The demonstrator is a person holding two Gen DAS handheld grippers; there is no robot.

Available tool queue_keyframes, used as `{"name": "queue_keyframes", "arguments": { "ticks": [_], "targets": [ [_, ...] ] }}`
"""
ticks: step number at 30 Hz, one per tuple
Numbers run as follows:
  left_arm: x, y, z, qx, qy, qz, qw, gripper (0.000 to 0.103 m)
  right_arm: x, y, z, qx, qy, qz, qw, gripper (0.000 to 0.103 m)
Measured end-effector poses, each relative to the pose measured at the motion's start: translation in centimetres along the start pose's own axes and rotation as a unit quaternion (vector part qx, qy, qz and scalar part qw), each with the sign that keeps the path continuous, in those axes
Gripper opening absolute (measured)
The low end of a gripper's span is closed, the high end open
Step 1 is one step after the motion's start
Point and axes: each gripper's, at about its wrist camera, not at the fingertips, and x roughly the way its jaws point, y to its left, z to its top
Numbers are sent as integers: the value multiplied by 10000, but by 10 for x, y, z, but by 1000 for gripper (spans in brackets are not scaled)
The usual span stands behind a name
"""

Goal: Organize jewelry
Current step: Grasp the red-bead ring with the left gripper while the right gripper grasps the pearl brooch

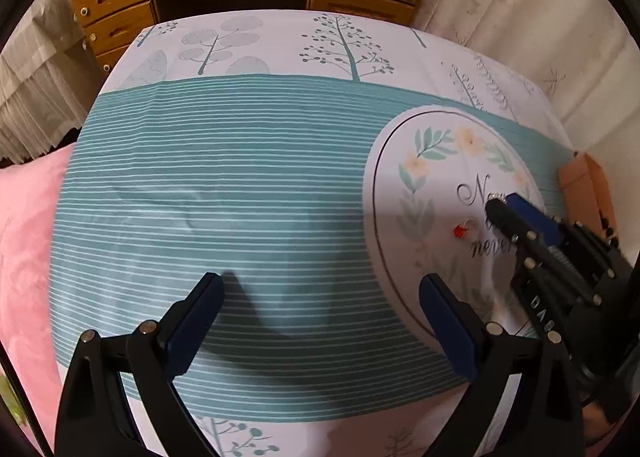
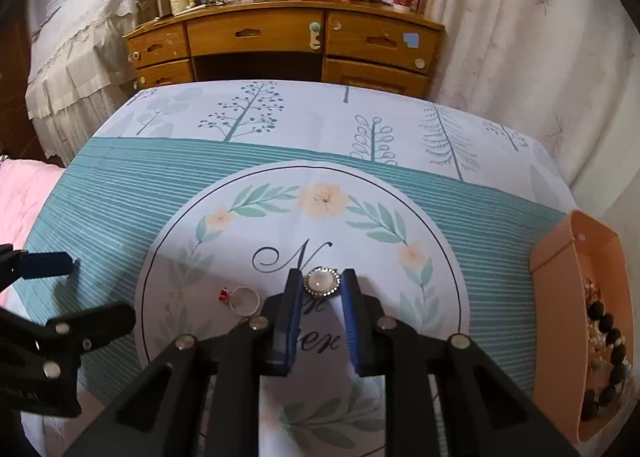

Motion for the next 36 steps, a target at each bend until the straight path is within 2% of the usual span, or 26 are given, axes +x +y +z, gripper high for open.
{"name": "queue_keyframes", "arguments": {
  "ticks": [5, 9, 16, 25, 30, 32, 36],
  "targets": [
    [3, -9, 0, 146, -28, -41, 9999, 97, 0, -6, -1, 22, -49, 122, 9999, 19],
    [5, -27, -2, 479, -97, -41, 9988, 97, -3, -17, -4, 102, -41, -83, 9999, 19],
    [9, -59, -8, 1015, -229, 63, 9945, 97, -16, -50, -19, 629, -19, -179, 9979, 19],
    [13, -91, -18, 1510, -547, 153, 9869, 97, -38, -68, -45, 1153, -44, -186, 9931, 19],
    [12, -93, -22, 1506, -1021, 66, 9833, 89, -47, -72, -52, 1159, -59, -240, 9930, 19],
    [11, -93, -24, 1473, -1200, 51, 9818, 78, -50, -74, -53, 1146, -69, -278, 9930, 19],
    [10, -94, -25, 1462, -1435, 5, 9788, 63, -58, -79, -56, 1229, -111, -333, 9918, 19]
  ]
}}
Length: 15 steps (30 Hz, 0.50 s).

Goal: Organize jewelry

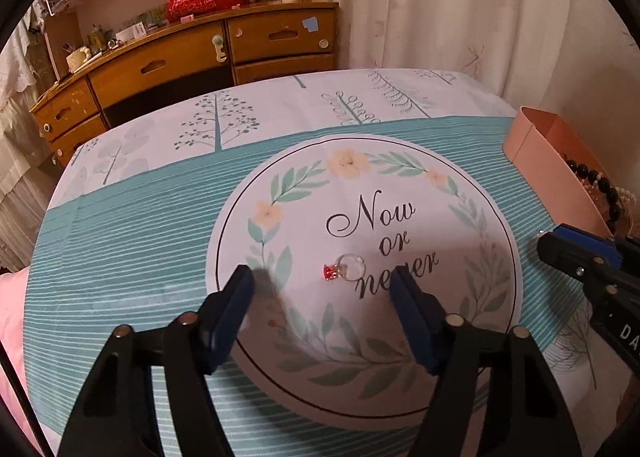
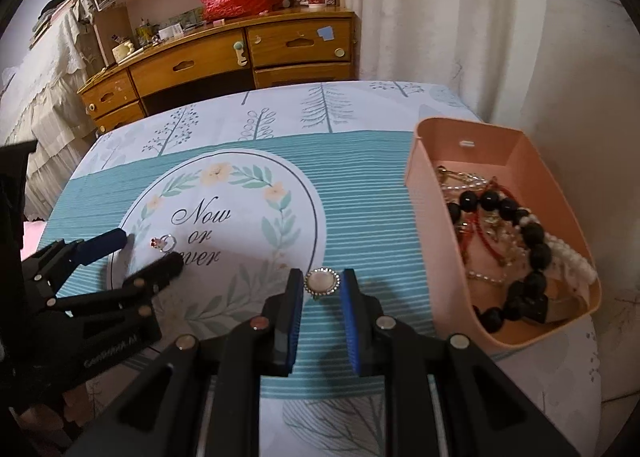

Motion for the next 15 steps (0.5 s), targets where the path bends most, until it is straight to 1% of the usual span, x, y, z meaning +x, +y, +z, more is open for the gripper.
{"name": "queue_keyframes", "arguments": {
  "ticks": [1, 2, 3, 5, 6, 9, 11, 15],
  "targets": [
    [-1, 0, 0, 14, -22, -9, 10000, 54, -2, -1, 0, 26, -7, -21, 10000, 19],
    [-2, -1, 1, 45, -38, -35, 10000, 48, -3, -2, -1, 44, -10, -29, 10000, 19],
    [-2, -2, 1, 77, -44, -62, 9999, 46, -4, -3, -1, 63, -12, -30, 10000, 19],
    [-3, -4, 2, 130, -60, -87, 9999, 34, -6, -3, -2, 92, -14, -19, 10000, 19],
    [-3, -5, 2, 150, -63, -86, 9998, 33, -7, -3, -3, 95, -1, -34, 9999, 19],
    [-2, -9, 3, 165, -72, -87, 9998, 21, -14, -2, -3, 100, -41, -29, 9999, 19],
    [-2, -11, 4, 153, -77, -100, 9998, 12, -20, -2, -4, 106, -91, -4, 9999, 19],
    [-1, -13, 4, 167, -79, -128, 9997, 6, -27, -2, -7, 83, -147, 14, 9999, 19]
  ]
}}
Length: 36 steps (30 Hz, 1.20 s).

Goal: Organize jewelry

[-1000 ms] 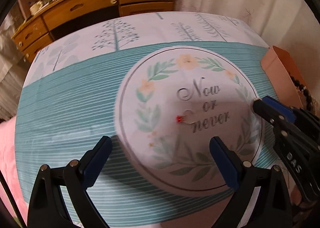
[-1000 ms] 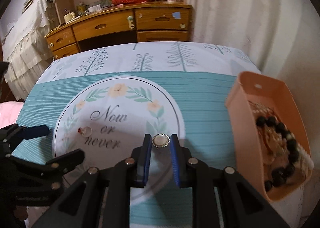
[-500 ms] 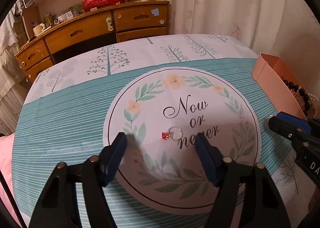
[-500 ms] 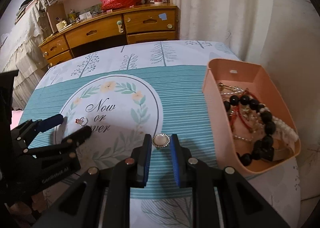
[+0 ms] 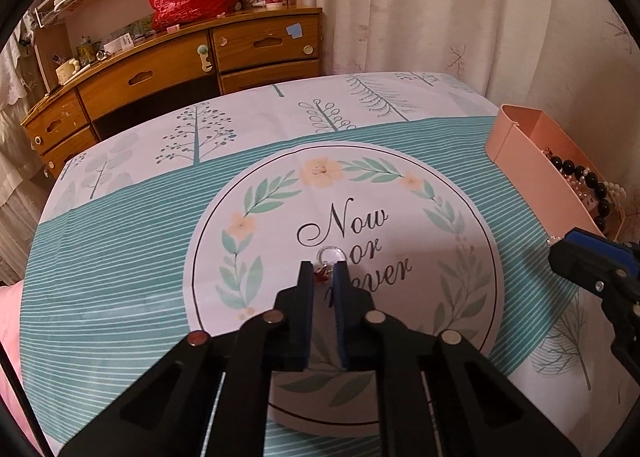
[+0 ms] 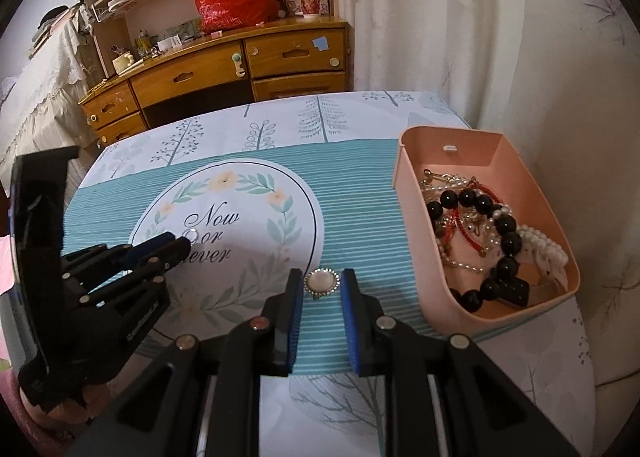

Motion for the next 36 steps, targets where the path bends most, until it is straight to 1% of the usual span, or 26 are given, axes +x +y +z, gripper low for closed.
{"name": "queue_keyframes", "arguments": {
  "ticks": [4, 7, 10, 12, 15, 18, 21, 24, 27, 30, 33, 34, 35, 36],
  "targets": [
    [-1, 3, 0, -85, -4, -60, 9999, 5, -8, -4, 0, 141, -3, 108, 9998, 19],
    [-1, 10, -1, -275, -26, -146, 9995, 4, -19, -4, 0, 223, 10, 197, 9996, 19],
    [-8, 20, -2, -515, -183, -210, 9983, 4, -33, -4, -3, 118, -84, 302, 9994, 19],
    [-14, 24, -3, -622, -206, -196, 9977, 4, -39, -5, -5, 1, -99, 294, 9995, 19],
    [-26, 26, -1, -626, -228, -244, 9975, 4, -45, -9, -5, -35, -94, 230, 9997, 19],
    [-39, 24, 7, -554, -253, -327, 9976, 4, -56, -17, -1, 115, -213, 237, 9994, 19],
    [-56, 15, 21, -535, -376, -681, 9955, 4, -66, -30, 8, 231, -415, 186, 9987, 19],
    [-70, -5, 39, -325, -580, -1049, 9923, 4, -75, -48, 20, 360, -668, 8, 9971, 19],
    [-80, -30, 56, -128, -809, -1497, 9853, 5, -83, -70, 33, 572, -927, -127, 9940, 19],
    [-84, -59, 73, -139, -1078, -1934, 9751, 5, -87, -92, 41, 774, -1251, -223, 9889, 19],
    [-79, -86, 85, -258, -1127, -2413, 9635, 5, -84, -106, 42, 872, -1365, -375, 9861, 19],
    [-77, -93, 88, -304, -1110, -2486, 9617, 5, -81, -112, 41, 932, -1363, -420, 9854, 19],
    [-73, -99, 91, -351, -1054, -2520, 9613, 7, -76, -120, 39, 1042, -1311, -414, 9850, 20],
    [-70, -104, 92, -391, -964, -2552, 9613, 14, -72, -128, 38, 1162, -1226, -323, 9851, 23]
  ]
}}
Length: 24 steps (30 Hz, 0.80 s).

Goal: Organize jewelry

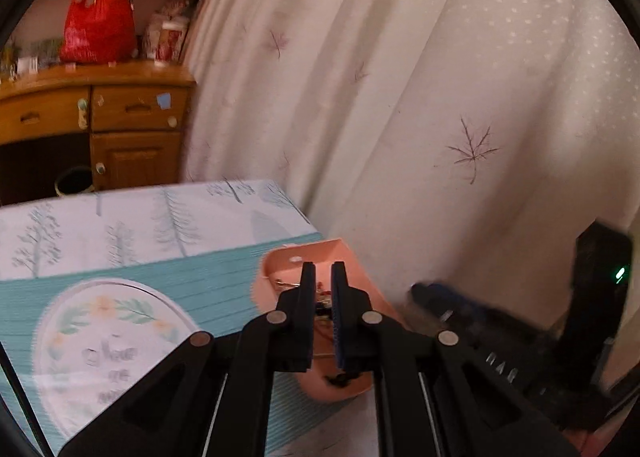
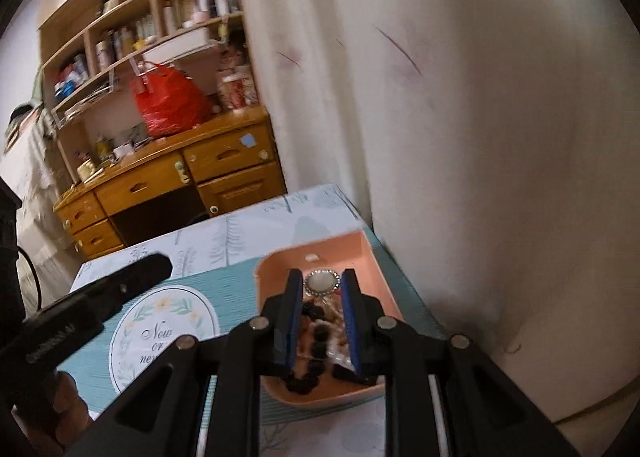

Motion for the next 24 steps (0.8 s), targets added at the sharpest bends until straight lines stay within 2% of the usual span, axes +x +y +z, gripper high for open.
{"name": "queue_keyframes", "arguments": {
  "ticks": [1, 2, 3, 4, 7, 10, 12, 13, 17, 20, 22, 24],
  "targets": [
    [6, -2, 0, -72, 115, 5, 9999, 39, 8, -11, -2, 175, 198, 188, 9995, 35],
    [13, -5, 0, -134, 249, 133, 9995, 73, 13, -18, -4, 297, 342, 309, 9985, 48],
    [15, -7, -2, -153, 283, 273, 9991, 83, 16, -24, -6, 388, 433, 376, 9976, 51],
    [14, -9, -5, -150, 257, 504, 9983, 87, 18, -32, -7, 474, 495, 423, 9968, 51],
    [9, -3, -14, -167, 341, 962, 9946, 89, 17, -44, -10, 568, 602, 581, 9949, 51],
    [11, 17, -26, -323, 629, 1823, 9807, 91, 14, -56, -12, 641, 718, 852, 9917, 53],
    [21, 35, -35, -460, 923, 2342, 9667, 91, 15, -61, -15, 652, 821, 1038, 9891, 55],
    [25, 42, -42, -499, 976, 2479, 9626, 91, 15, -62, -18, 585, 909, 1131, 9877, 55],
    [38, 49, -57, -412, 942, 2714, 9570, 91, 14, -61, -24, 151, 1083, 1343, 9849, 55],
    [55, 43, -65, -123, 913, 2867, 9536, 91, 13, -62, -28, -65, 1174, 1589, 9803, 55],
    [62, 39, -68, -64, 879, 2804, 9558, 91, 13, -63, -32, -183, 1255, 1762, 9761, 55],
    [67, 35, -72, -9, 810, 2797, 9567, 85, 14, -64, -35, -312, 1292, 1852, 9737, 55]
  ]
}}
